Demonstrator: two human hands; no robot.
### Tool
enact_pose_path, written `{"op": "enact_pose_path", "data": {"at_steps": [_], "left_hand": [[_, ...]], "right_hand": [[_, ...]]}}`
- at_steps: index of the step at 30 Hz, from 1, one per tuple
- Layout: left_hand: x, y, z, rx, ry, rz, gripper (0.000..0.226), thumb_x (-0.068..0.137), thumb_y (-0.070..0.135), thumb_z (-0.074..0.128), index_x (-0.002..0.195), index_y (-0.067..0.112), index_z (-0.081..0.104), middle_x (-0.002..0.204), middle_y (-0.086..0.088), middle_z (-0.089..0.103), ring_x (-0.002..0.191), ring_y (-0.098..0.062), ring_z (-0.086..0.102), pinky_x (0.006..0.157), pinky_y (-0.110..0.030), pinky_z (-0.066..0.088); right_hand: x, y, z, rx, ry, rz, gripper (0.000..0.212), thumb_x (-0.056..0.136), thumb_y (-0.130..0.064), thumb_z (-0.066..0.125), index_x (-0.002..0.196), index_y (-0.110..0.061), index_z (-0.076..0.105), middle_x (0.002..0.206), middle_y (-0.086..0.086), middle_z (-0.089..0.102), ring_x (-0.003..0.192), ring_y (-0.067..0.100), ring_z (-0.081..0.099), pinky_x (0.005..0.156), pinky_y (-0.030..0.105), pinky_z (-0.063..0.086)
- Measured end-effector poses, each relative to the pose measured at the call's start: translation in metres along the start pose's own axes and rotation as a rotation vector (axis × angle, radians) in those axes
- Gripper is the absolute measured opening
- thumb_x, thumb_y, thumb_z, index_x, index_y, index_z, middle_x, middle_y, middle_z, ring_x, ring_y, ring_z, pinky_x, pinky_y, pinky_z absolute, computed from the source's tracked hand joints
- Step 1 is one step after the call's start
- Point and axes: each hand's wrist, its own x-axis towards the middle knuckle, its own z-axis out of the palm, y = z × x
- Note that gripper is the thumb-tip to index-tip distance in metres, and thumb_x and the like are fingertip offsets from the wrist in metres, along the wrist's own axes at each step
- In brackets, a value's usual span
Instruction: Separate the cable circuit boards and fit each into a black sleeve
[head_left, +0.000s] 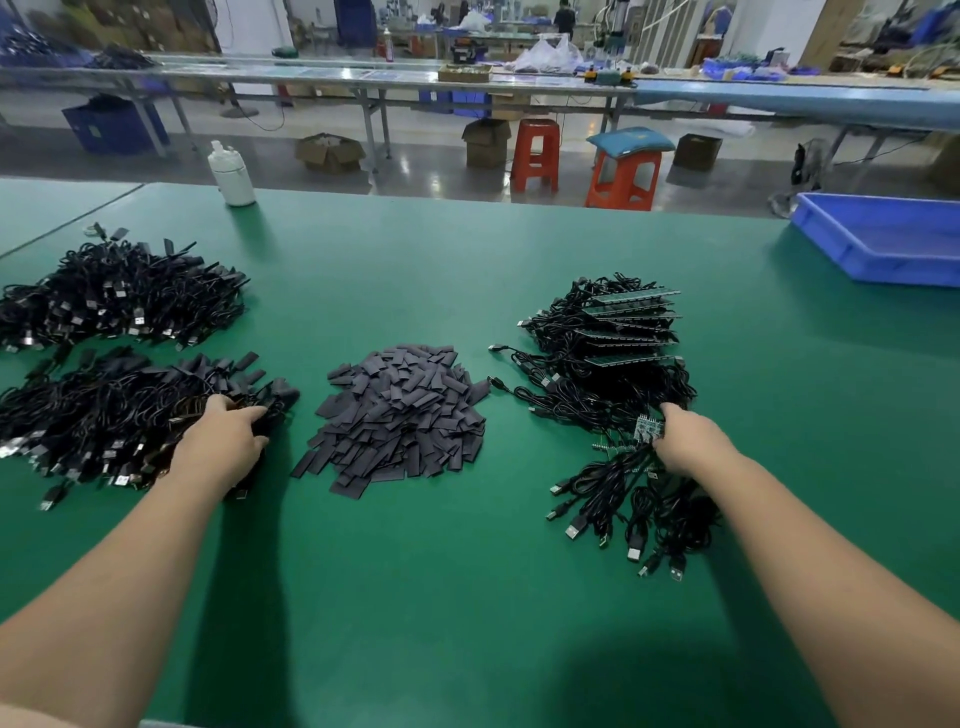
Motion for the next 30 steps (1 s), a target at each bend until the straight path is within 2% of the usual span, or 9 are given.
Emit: {"op": "enact_pose_path", "data": {"at_steps": [3, 7, 10, 12, 15, 17, 22, 26, 30], "left_hand": [[0.002, 0.002, -0.001, 0.04, -0.053, 0.011, 0.048, 0.099, 0.032, 0.055, 0.145, 0.024, 0.045, 0.15, -0.012, 0.025, 0.085, -0.028, 0.062, 0.073, -0.039, 0.056], [0.0, 0.008, -0.005, 0.156, -0.152, 0.036, 0.039, 0.1, 0.013, 0.043, 0.14, 0.013, 0.043, 0.15, -0.015, 0.018, 0.087, -0.027, 0.062, 0.074, -0.041, 0.058], [-0.005, 0.021, -0.013, 0.229, -0.185, 0.01, 0.054, 0.1, 0.015, 0.036, 0.152, 0.013, 0.021, 0.156, -0.018, 0.002, 0.088, -0.03, 0.058, 0.068, -0.037, 0.051], [-0.012, 0.037, -0.021, 0.221, -0.11, -0.025, 0.06, 0.097, 0.012, 0.04, 0.152, 0.014, 0.016, 0.155, -0.021, 0.004, 0.087, -0.033, 0.058, 0.065, -0.036, 0.047], [-0.025, 0.071, -0.037, 0.093, 0.144, 0.029, 0.032, 0.089, 0.009, 0.052, 0.12, 0.011, 0.045, 0.132, -0.019, 0.033, 0.062, -0.026, 0.052, 0.061, -0.037, 0.047], [-0.035, 0.103, -0.042, -0.039, 0.243, 0.169, 0.026, 0.09, 0.015, 0.054, 0.115, 0.016, 0.056, 0.127, -0.012, 0.046, 0.07, -0.026, 0.058, 0.067, -0.038, 0.051], [-0.1, 0.211, -0.047, -0.648, -0.019, 0.6, 0.034, 0.096, 0.036, 0.056, 0.128, 0.027, 0.063, 0.12, 0.01, 0.068, 0.098, -0.003, 0.061, 0.097, -0.024, 0.045], [-0.142, 0.271, -0.037, -0.72, -0.111, 0.716, 0.044, 0.096, 0.041, 0.055, 0.139, 0.032, 0.051, 0.111, 0.012, 0.069, 0.09, -0.007, 0.065, 0.087, -0.023, 0.047], [-0.149, 0.285, -0.041, -0.807, -0.041, 0.663, 0.022, 0.095, 0.033, 0.057, 0.115, 0.029, 0.064, 0.081, 0.011, 0.067, 0.075, -0.006, 0.06, 0.07, -0.022, 0.047]], "right_hand": [[0.001, 0.005, 0.003, -0.073, 0.068, -0.006, 0.039, 0.097, -0.014, 0.053, 0.136, -0.016, 0.047, 0.111, 0.007, 0.062, 0.09, 0.024, 0.057, 0.079, 0.038, 0.051], [0.001, 0.006, 0.0, -0.274, 0.285, -0.061, 0.028, 0.096, -0.045, 0.058, 0.12, -0.034, 0.064, 0.111, -0.003, 0.064, 0.109, 0.023, 0.049, 0.091, 0.04, 0.037], [0.0, 0.007, -0.007, -0.132, 0.258, -0.17, 0.023, 0.097, -0.043, 0.057, 0.113, -0.031, 0.068, 0.109, -0.002, 0.067, 0.106, 0.024, 0.052, 0.087, 0.037, 0.043], [-0.003, 0.005, -0.015, 0.06, 0.161, -0.219, 0.018, 0.098, -0.037, 0.058, 0.108, -0.026, 0.067, 0.101, -0.003, 0.068, 0.089, 0.018, 0.06, 0.073, 0.032, 0.048], [-0.012, -0.002, -0.029, 0.175, 0.125, -0.315, 0.01, 0.097, -0.036, 0.06, 0.094, -0.029, 0.066, 0.086, -0.009, 0.067, 0.07, 0.011, 0.059, 0.06, 0.028, 0.046], [-0.02, -0.011, -0.038, 0.197, 0.126, -0.378, 0.011, 0.096, -0.037, 0.061, 0.088, -0.031, 0.067, 0.081, -0.009, 0.069, 0.065, 0.011, 0.059, 0.06, 0.028, 0.046], [-0.042, -0.039, -0.052, 0.196, 0.16, -0.461, 0.014, 0.097, -0.04, 0.058, 0.09, -0.034, 0.068, 0.072, -0.014, 0.065, 0.059, 0.007, 0.056, 0.056, 0.026, 0.043], [-0.063, -0.056, -0.052, 0.233, 0.251, -0.545, 0.015, 0.095, -0.038, 0.059, 0.095, -0.031, 0.073, 0.078, -0.015, 0.066, 0.074, 0.011, 0.059, 0.066, 0.03, 0.046], [-0.077, -0.059, -0.046, 0.341, 0.375, -0.564, 0.016, 0.096, -0.034, 0.059, 0.098, -0.028, 0.073, 0.085, -0.008, 0.073, 0.08, 0.016, 0.064, 0.074, 0.034, 0.052]]}}
